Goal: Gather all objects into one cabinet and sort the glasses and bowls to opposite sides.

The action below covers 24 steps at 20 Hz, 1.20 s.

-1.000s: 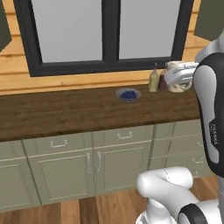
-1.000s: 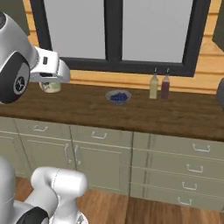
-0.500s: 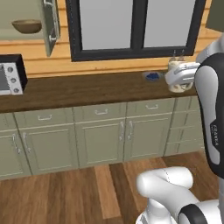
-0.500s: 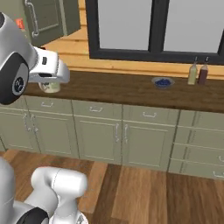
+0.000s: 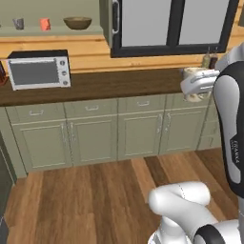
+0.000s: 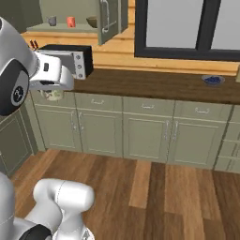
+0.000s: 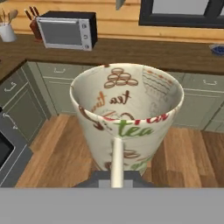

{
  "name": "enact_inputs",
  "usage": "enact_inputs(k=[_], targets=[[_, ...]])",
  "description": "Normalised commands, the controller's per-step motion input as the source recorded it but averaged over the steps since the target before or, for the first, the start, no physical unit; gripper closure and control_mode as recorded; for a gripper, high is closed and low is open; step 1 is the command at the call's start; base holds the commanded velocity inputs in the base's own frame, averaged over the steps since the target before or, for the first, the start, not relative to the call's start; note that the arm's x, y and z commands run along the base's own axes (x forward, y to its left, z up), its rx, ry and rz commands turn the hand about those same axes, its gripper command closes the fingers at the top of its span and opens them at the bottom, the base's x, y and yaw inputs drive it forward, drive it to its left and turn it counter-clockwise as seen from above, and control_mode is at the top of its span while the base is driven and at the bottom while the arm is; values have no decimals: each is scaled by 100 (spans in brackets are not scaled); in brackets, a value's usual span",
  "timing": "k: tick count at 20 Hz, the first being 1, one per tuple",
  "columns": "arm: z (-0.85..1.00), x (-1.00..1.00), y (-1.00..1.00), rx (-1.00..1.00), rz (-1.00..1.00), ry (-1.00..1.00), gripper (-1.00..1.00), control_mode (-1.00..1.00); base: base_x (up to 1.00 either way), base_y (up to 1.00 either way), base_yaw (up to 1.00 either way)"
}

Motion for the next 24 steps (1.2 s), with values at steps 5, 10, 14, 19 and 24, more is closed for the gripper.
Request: enact_inputs(k=[5,10,14,19,24], targets=[[0,0,0,0,0,0,100,100,39,94,0],[0,0,0,0,0,0,100,100,83,80,0],[0,0,0,0,0,0,100,100,100,51,0],[0,0,0,0,0,0,100,100,100,31,0],[0,0,0,0,0,0,100,100,100,24,0]])
